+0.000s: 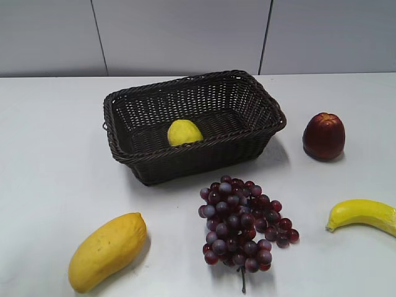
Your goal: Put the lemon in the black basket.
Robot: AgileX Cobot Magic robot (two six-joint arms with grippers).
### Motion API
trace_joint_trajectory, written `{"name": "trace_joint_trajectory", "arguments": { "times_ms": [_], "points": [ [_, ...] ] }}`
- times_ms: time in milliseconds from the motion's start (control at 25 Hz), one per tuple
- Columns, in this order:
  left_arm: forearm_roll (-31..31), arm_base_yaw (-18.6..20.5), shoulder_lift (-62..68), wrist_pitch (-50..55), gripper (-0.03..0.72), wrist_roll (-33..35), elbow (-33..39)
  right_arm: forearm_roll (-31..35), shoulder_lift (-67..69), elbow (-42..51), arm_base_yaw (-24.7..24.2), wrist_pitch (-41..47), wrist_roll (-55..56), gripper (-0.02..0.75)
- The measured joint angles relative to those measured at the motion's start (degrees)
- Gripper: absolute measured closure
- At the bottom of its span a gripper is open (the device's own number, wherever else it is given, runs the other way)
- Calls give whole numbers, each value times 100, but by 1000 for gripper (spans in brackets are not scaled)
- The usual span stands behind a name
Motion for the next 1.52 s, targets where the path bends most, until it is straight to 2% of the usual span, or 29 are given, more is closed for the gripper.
{"name": "trace_joint_trajectory", "arguments": {
  "times_ms": [440, 720, 920, 1160, 1520],
  "points": [
    [-534, 17, -3217, 14, 97, -14, 2125, 0, 0, 0, 0, 0, 0, 155],
    [-660, 17, -4509, 24, 97, -14, 3086, -33, 0, 0, 0, 0, 0, 155],
    [-863, 17, -4640, -232, 97, 93, 3235, 0, 0, 0, 0, 0, 0, 155],
    [-1105, 17, -4634, -686, 97, 654, 3400, 0, 0, 0, 0, 0, 0, 155],
    [-1125, 17, -4630, -728, 97, 702, 3400, 0, 0, 0, 0, 0, 0, 155]
  ]
}}
